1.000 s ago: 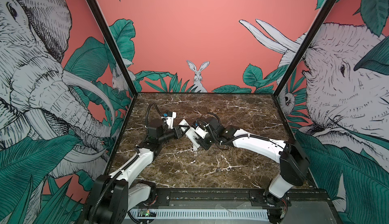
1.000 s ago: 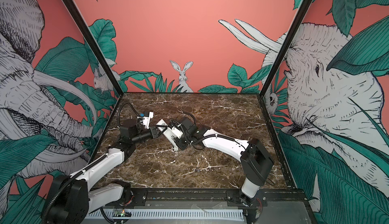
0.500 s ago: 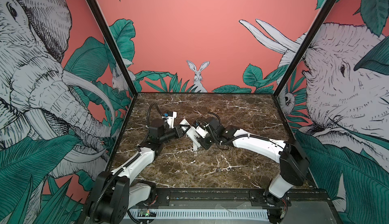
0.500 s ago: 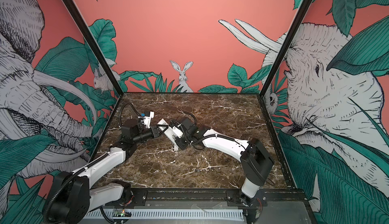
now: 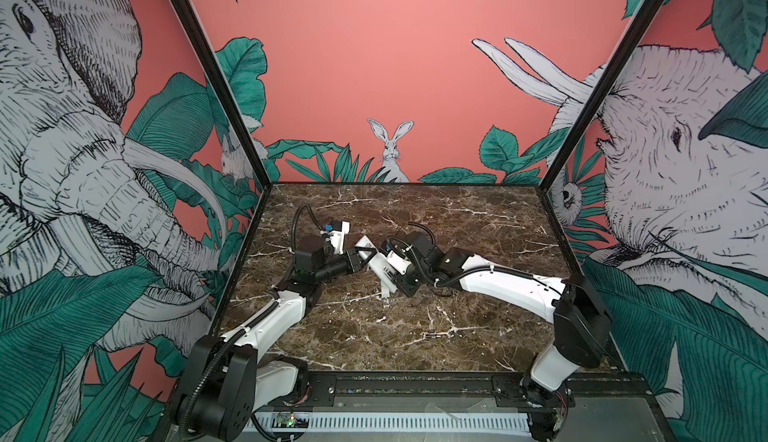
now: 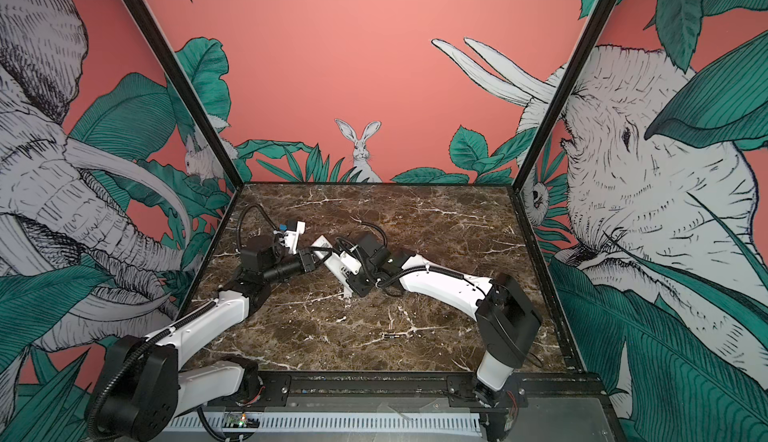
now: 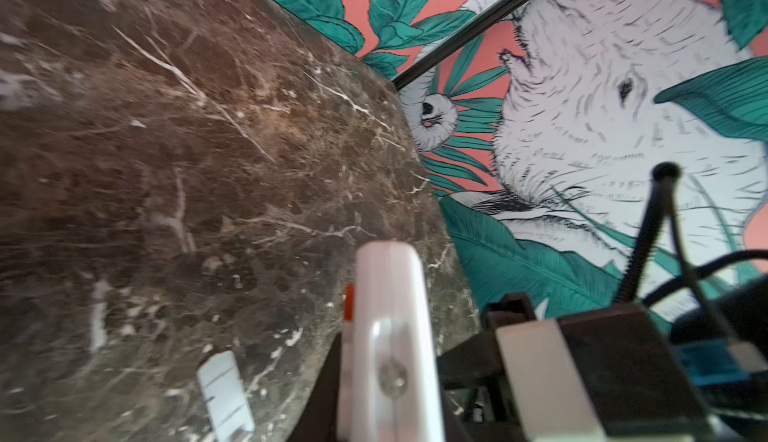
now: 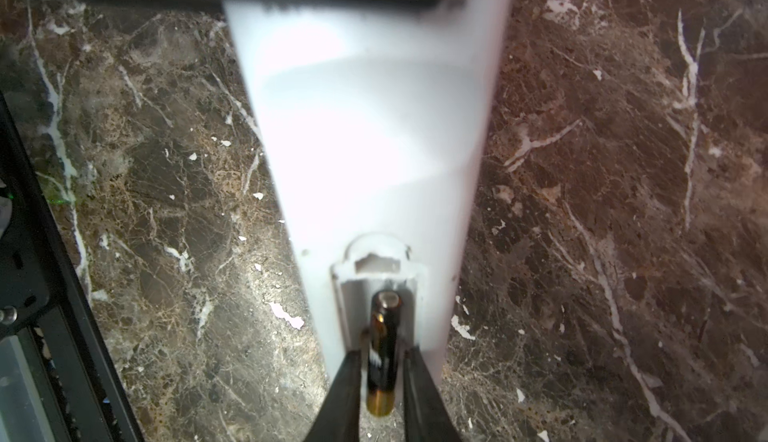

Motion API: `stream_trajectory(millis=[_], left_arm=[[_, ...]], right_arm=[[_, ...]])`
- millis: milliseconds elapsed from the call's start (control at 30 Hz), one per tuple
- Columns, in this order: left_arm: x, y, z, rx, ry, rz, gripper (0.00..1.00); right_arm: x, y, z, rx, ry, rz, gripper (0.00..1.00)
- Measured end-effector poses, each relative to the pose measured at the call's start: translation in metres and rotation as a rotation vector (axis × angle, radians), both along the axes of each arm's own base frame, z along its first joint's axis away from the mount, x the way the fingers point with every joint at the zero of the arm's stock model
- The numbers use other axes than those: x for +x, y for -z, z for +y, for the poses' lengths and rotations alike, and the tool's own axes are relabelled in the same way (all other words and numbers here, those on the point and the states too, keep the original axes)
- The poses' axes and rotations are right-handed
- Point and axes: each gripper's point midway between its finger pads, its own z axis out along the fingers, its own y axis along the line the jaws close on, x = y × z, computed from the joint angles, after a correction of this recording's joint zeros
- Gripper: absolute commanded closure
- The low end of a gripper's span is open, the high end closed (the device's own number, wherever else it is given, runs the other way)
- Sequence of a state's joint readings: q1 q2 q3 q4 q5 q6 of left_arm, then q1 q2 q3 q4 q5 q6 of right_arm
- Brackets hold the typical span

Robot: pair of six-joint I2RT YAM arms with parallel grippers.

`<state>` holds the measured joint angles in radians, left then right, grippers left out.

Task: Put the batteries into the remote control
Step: 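Release the battery and move the right gripper back to the table, then lower the right gripper onto the second AA battery and grasp it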

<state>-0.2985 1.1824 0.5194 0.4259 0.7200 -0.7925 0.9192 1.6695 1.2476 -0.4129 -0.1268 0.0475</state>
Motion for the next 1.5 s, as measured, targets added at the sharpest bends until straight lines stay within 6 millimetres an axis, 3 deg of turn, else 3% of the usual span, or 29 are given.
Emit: stream_trajectory(millis=[233,700,833,1000,1100,1333,1500], left_arm=[[-0.002,0.008,-0.006,-0.058,0.025,0.062,1.0],[-0.006,0.005,-0.011,-0.085,0.062,0.063,1.0],[-0.004,0.012,-0.004,-0.061,0.055,0.068,1.0],[-0.002,0.028,0.009,-0.008,0.024,0.104,1.0],[-0.003,0.035,0.012,0.012,0.018,0.119,1.0],[-0.004,0.036,0.012,0.017,0.027,0.118,1.0],[-0.007,0.033,0.011,0.01,0.04,0.113,1.0]], right_arm=[[0.0,0.0,-0.007,-0.038,0.021,-0.02,0.73],[0.005,-0.007,-0.014,-0.054,0.052,-0.038,0.73],[0.005,-0.015,-0.021,-0.032,0.088,-0.046,0.66],[0.007,-0.04,-0.055,0.023,0.2,-0.063,0.58],[0.018,-0.041,-0.085,0.032,0.306,-0.056,0.57],[0.042,0.025,-0.174,-0.108,0.579,0.099,0.4],[0.058,0.059,-0.209,-0.17,0.681,0.199,0.35]])
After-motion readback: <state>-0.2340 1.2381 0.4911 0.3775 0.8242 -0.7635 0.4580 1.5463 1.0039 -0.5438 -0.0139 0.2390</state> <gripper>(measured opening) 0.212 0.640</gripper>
